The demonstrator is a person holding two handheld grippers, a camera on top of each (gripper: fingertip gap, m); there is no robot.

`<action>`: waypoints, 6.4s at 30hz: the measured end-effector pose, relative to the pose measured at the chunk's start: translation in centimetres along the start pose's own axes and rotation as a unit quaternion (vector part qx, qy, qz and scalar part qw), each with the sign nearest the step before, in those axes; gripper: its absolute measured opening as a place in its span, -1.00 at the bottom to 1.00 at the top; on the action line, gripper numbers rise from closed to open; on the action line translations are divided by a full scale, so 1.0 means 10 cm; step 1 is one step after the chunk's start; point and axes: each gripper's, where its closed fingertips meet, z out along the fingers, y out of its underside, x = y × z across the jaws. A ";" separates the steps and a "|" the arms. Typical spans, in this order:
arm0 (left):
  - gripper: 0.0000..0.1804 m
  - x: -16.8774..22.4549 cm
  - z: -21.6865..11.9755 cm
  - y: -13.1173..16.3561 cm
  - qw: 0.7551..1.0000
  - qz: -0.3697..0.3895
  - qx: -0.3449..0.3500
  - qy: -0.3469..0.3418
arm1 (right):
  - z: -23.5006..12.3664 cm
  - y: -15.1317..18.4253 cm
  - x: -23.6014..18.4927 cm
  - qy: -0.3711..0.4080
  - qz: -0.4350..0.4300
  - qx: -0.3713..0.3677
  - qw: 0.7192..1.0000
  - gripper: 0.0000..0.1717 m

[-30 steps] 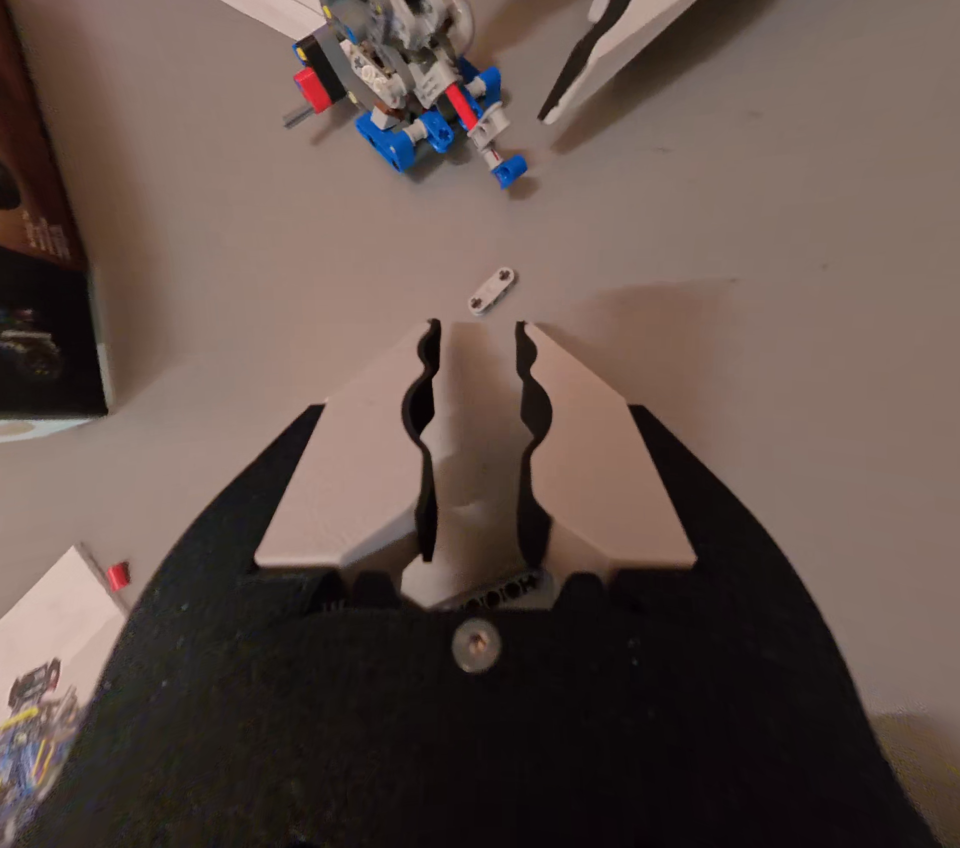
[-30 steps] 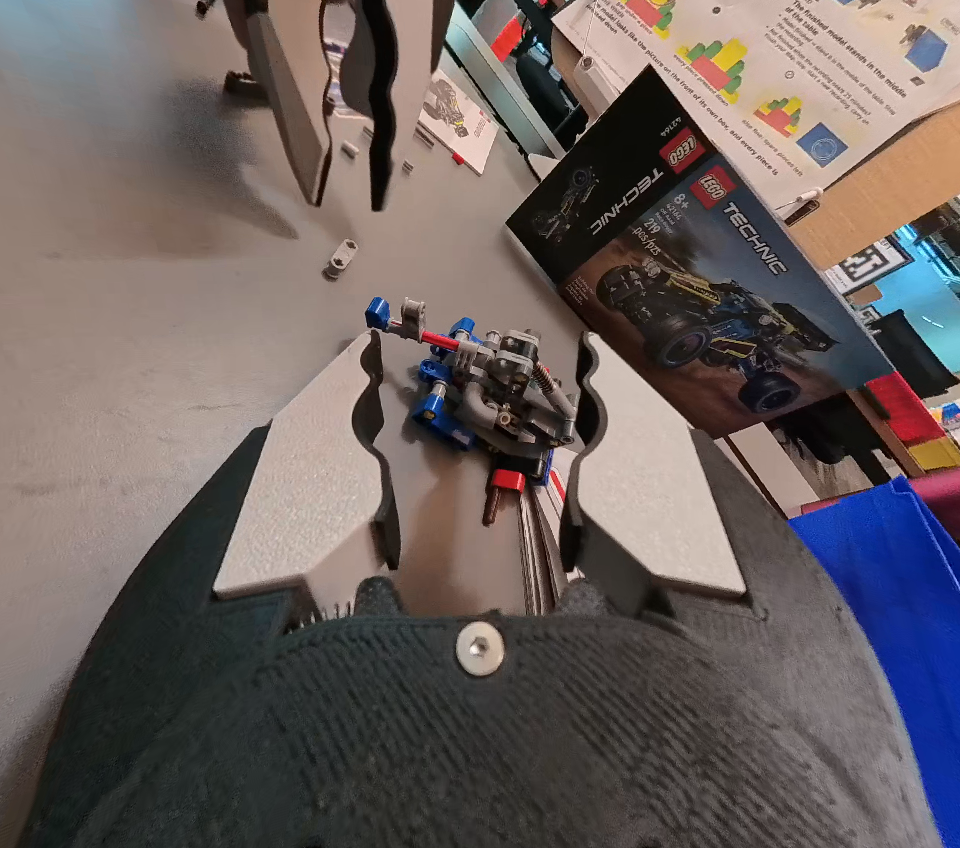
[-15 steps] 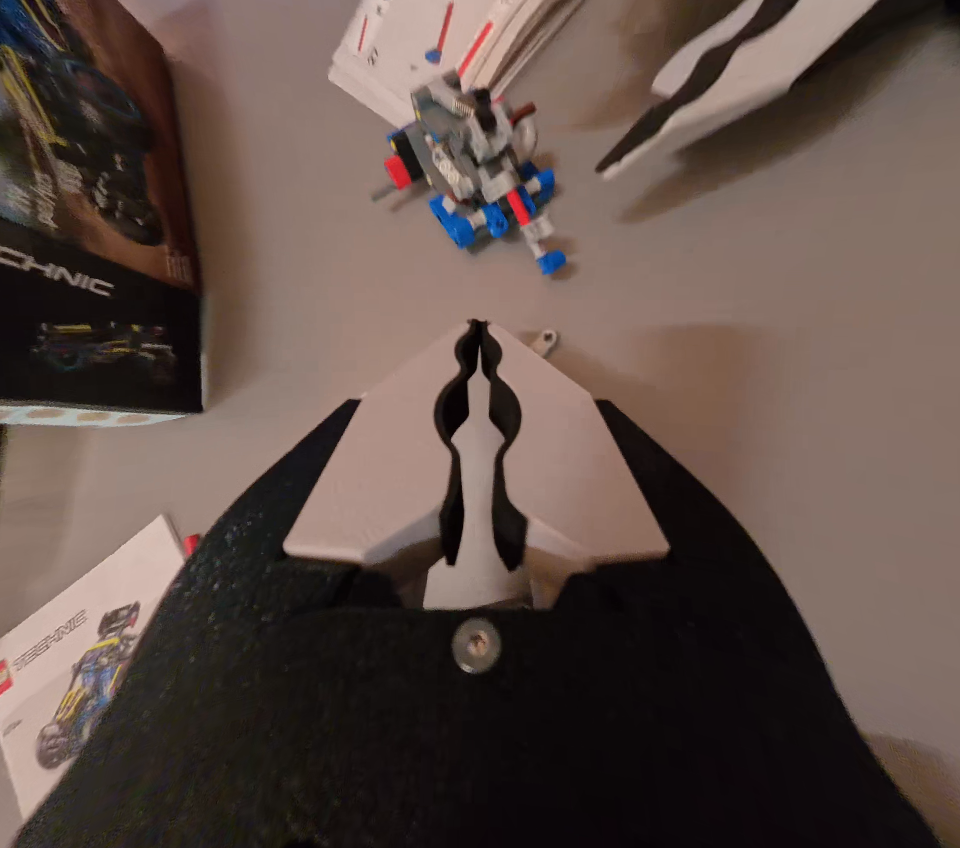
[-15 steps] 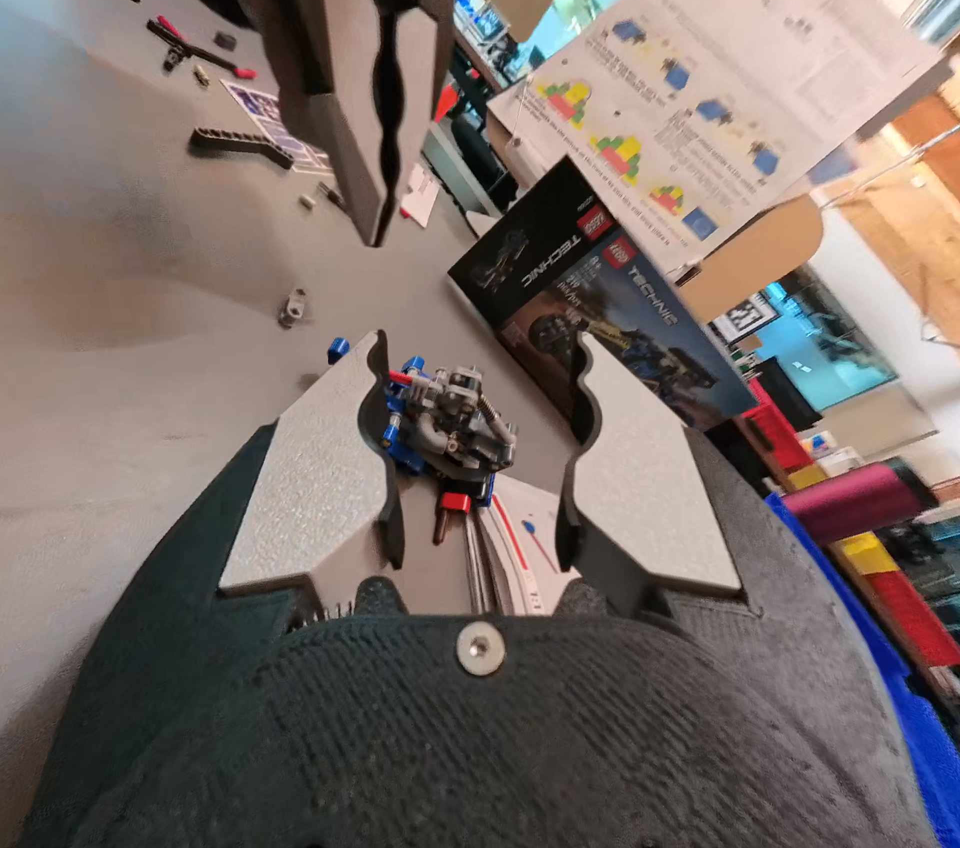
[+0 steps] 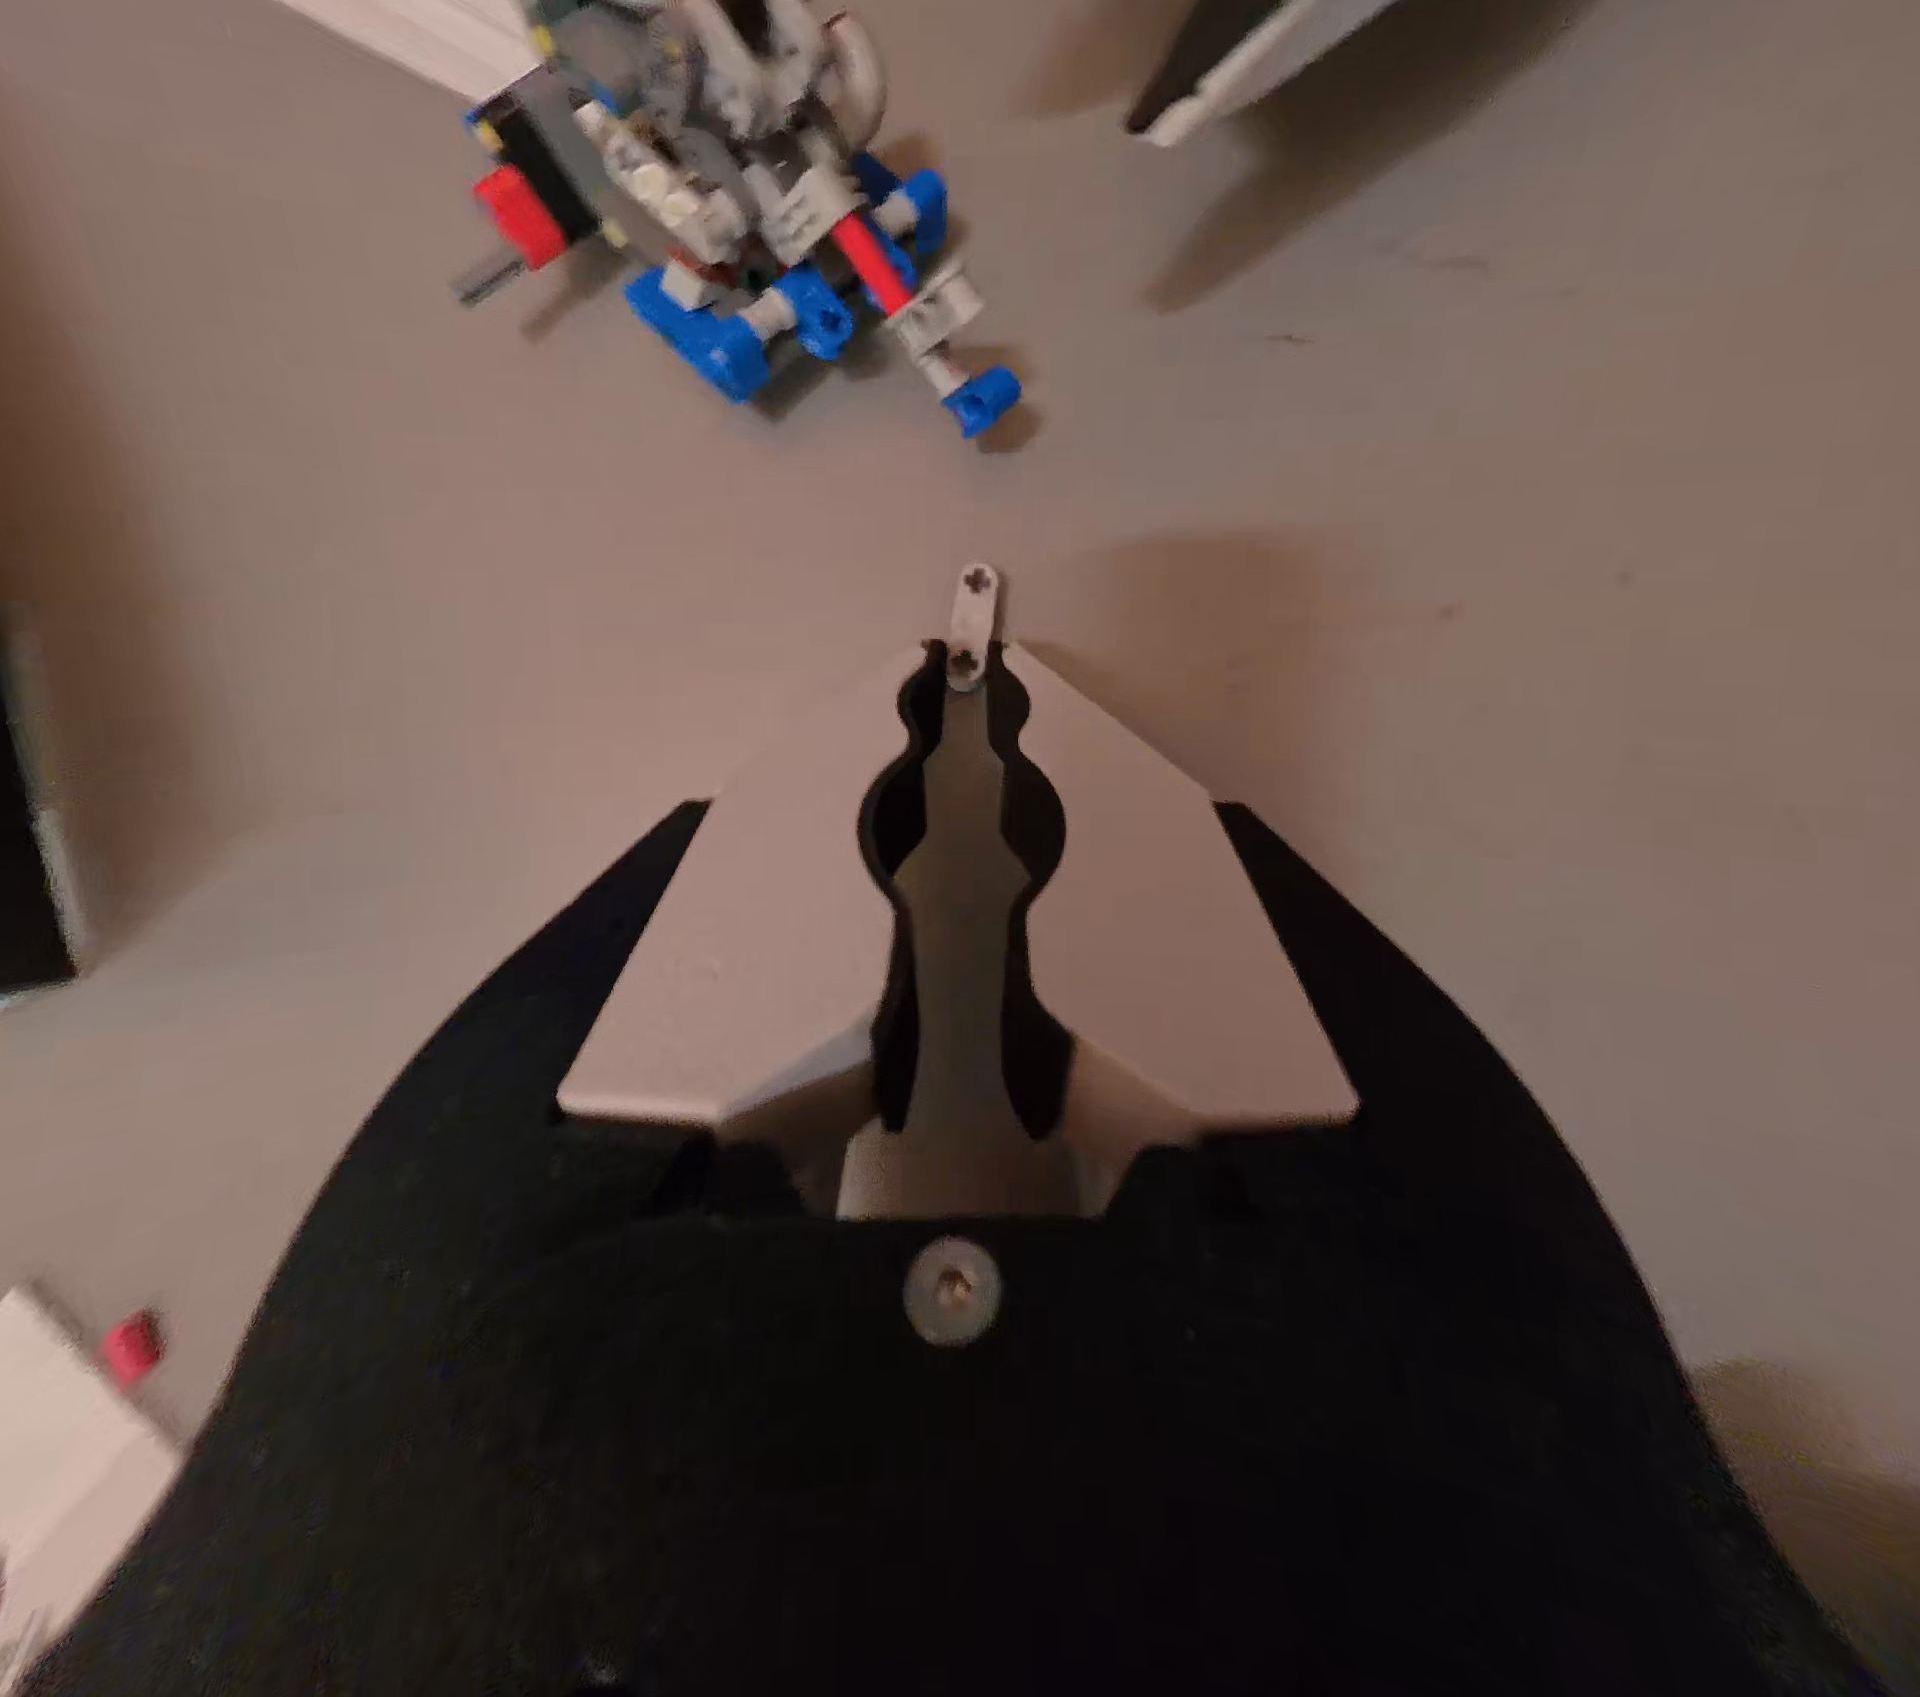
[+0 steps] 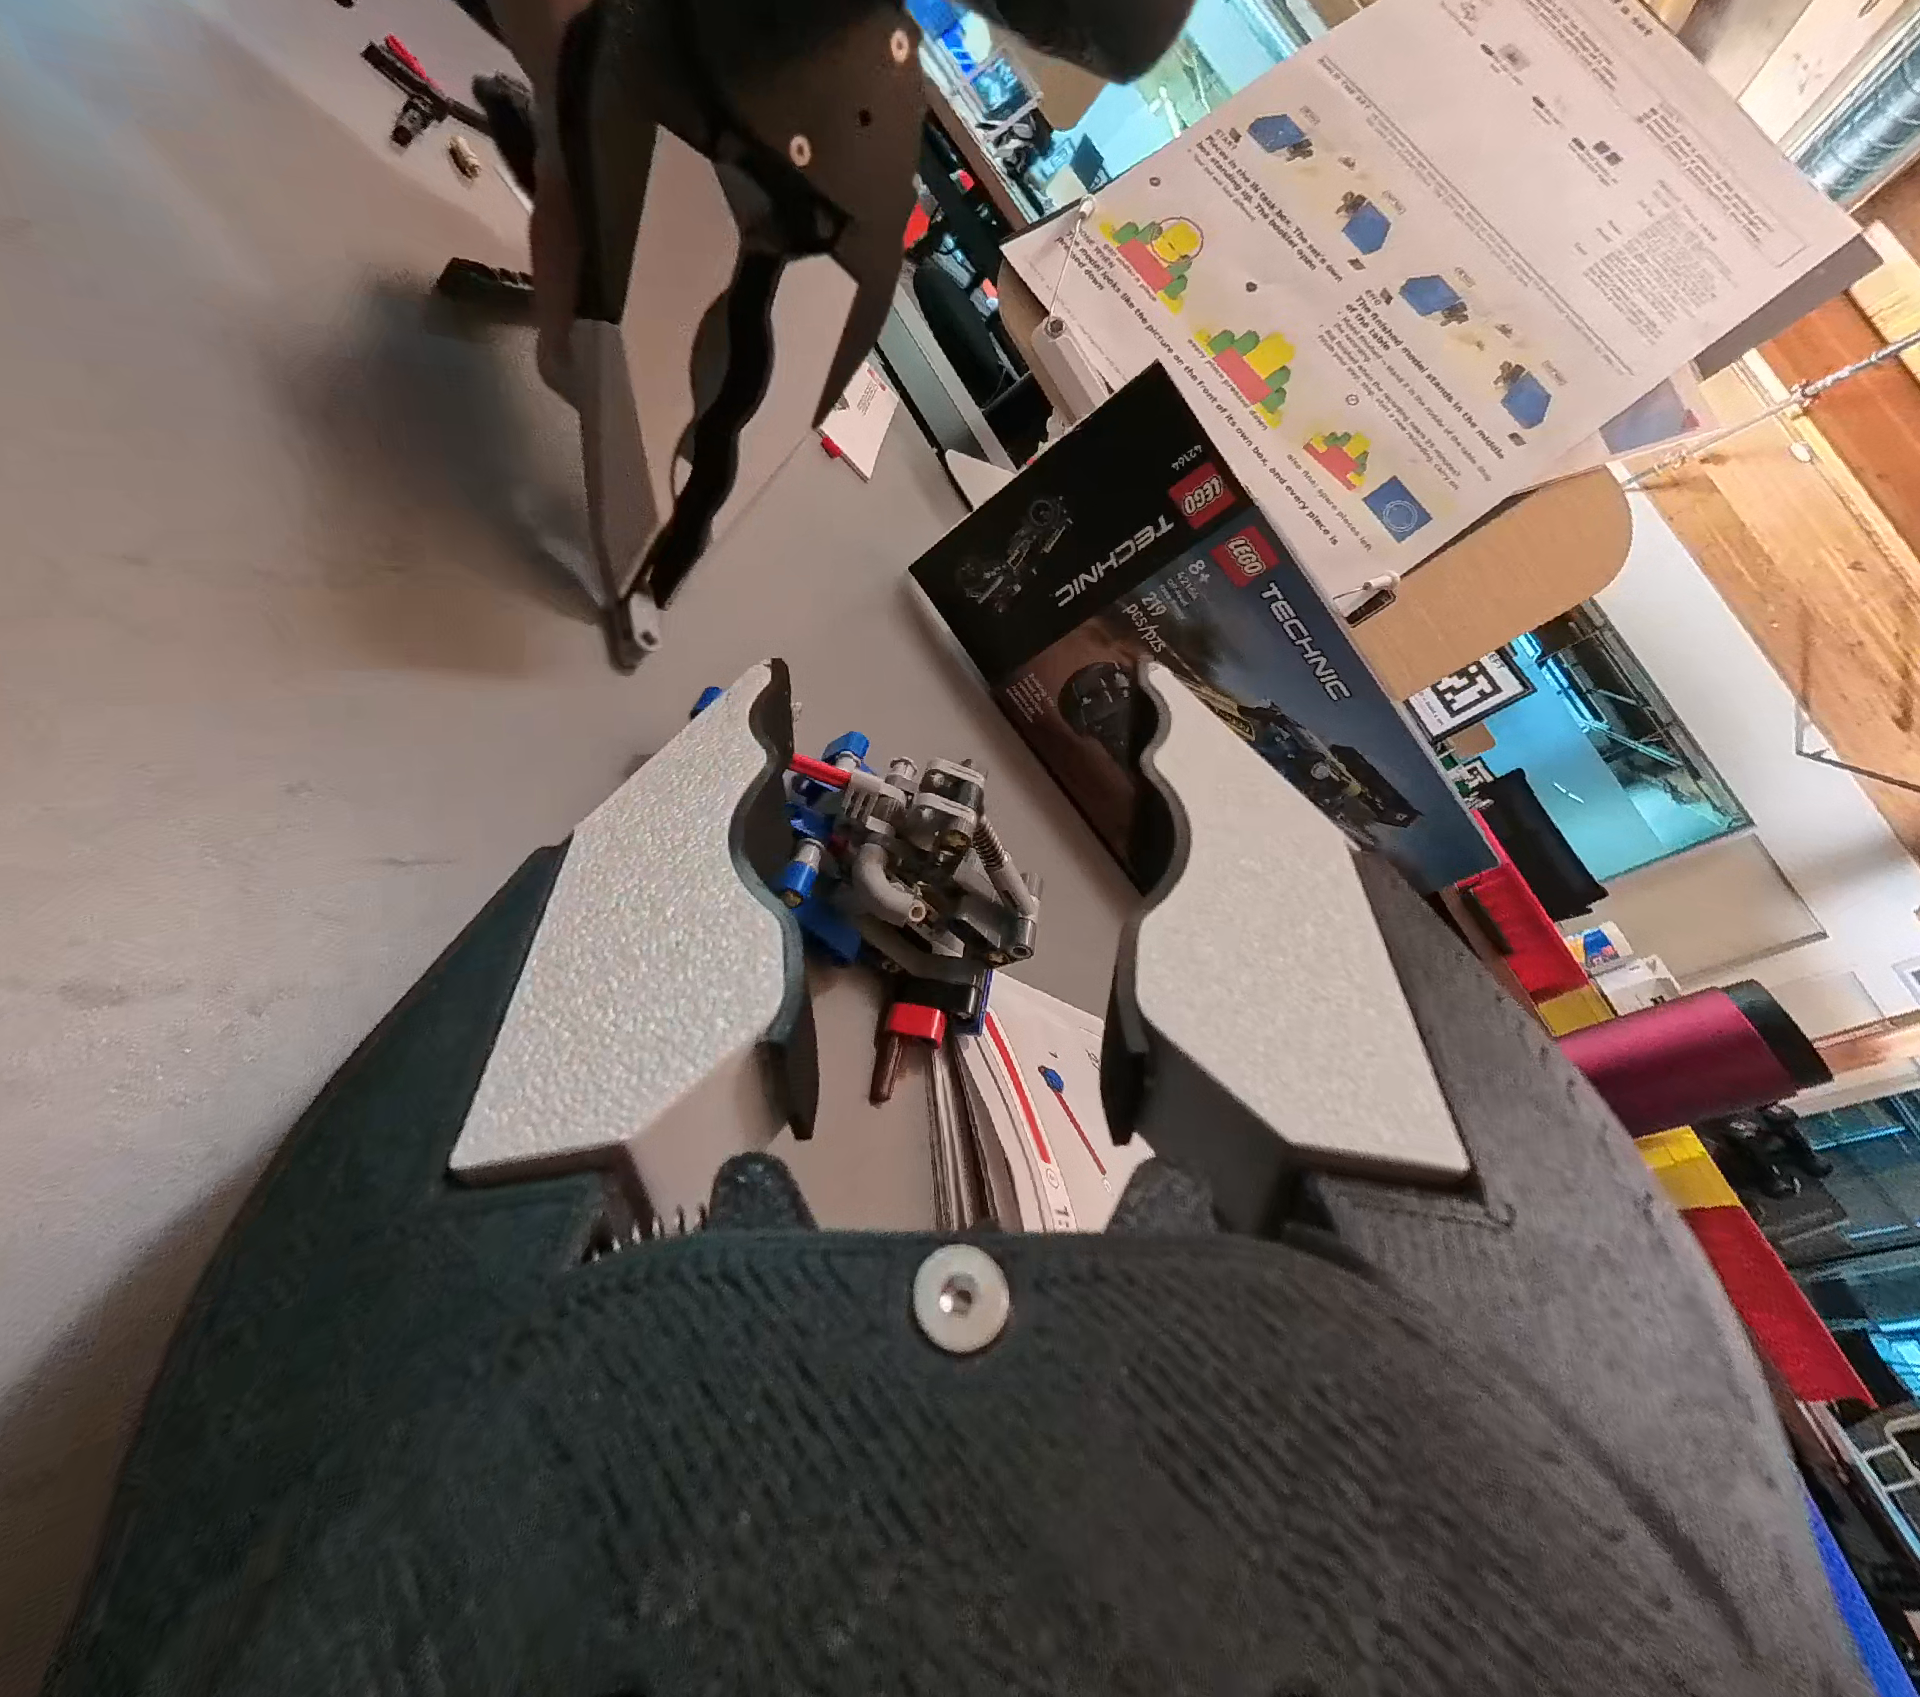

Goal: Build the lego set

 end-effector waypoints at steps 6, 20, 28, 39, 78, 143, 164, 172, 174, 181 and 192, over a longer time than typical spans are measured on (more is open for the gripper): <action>-0.95 -0.04 -0.30 -0.38 0.993 -0.102 -0.012 -0.050 | 0.04 -0.06 -0.07 -0.001 -0.053 -0.003 0.999 -0.36; -0.95 0.14 -0.39 -0.94 0.986 -0.162 0.032 0.009 | 0.04 -0.15 -0.04 0.031 -0.157 -0.023 0.987 -0.94; -0.84 0.04 -0.49 -1.07 0.985 0.079 0.093 -0.121 | -0.03 -0.15 0.09 0.023 -0.014 0.023 0.999 -0.94; -0.91 0.11 -0.42 -1.08 0.986 -0.090 0.133 -0.039 | 0.00 -0.13 0.05 0.034 -0.071 0.003 0.997 -0.94; -0.95 0.05 -0.34 -0.98 0.954 -0.240 0.180 0.022 | 0.05 -0.07 0.02 0.032 -0.090 -0.014 0.995 -0.94; -0.97 -0.24 0.02 -0.81 0.956 -0.224 0.083 -0.171 | 0.29 0.53 -0.14 -0.017 0.106 -0.169 0.980 0.07; -0.98 -0.27 0.09 -0.81 0.953 -0.190 0.062 -0.227 | 0.30 0.55 -0.18 -0.026 0.103 -0.174 0.979 -0.06; -0.97 -0.31 0.10 -0.81 0.951 -0.175 0.063 -0.248 | 0.30 0.56 -0.20 -0.032 0.101 -0.178 0.978 -0.17; -0.97 -0.31 0.10 -0.81 0.951 -0.174 0.067 -0.247 | 0.30 0.55 -0.19 -0.033 0.103 -0.176 0.978 -0.14; -0.97 -0.31 0.10 -0.82 0.952 -0.193 0.083 -0.225 | 0.31 0.45 -0.03 0.013 0.160 -0.150 0.975 -0.03; -0.97 -0.34 0.10 -0.82 0.952 -0.201 0.092 -0.213 | 0.35 0.48 -0.06 0.017 0.117 -0.159 0.980 -0.08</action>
